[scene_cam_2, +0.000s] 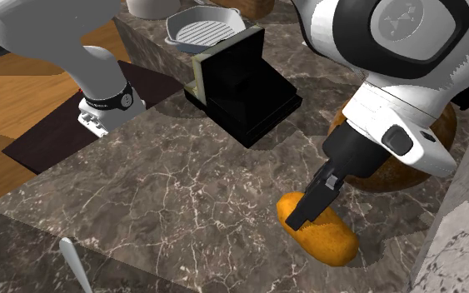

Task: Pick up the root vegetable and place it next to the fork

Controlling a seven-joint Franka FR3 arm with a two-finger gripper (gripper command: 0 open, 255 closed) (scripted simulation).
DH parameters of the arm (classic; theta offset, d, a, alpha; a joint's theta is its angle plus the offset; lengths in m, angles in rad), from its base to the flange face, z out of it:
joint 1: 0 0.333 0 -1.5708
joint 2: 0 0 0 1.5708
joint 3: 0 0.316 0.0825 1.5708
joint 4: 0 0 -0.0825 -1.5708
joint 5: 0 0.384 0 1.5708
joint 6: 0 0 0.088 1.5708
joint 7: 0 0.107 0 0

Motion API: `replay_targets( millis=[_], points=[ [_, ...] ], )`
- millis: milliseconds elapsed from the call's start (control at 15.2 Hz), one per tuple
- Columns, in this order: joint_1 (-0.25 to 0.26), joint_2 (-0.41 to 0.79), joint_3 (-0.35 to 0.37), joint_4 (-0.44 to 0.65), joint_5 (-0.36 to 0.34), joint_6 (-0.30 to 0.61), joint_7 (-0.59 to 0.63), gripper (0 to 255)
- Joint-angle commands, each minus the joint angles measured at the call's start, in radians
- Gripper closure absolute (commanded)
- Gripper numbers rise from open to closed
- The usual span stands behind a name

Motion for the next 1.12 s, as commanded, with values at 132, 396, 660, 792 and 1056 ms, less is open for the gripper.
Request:
replay_targets(
  millis=[132,396,660,792,1056],
  points=[
    [0.000,-0.006,0.001,0.003,0.003,-0.008,-0.006,255],
    [0.000,-0.034,0.004,0.018,0.014,-0.044,-0.028,255],
    [0.001,-0.058,0.007,0.036,0.024,-0.080,-0.051,255],
    [0.001,-0.070,0.008,0.047,0.028,-0.099,-0.062,255],
    [0.002,-0.090,0.010,0.070,0.036,-0.138,-0.085,255]
  ],
)
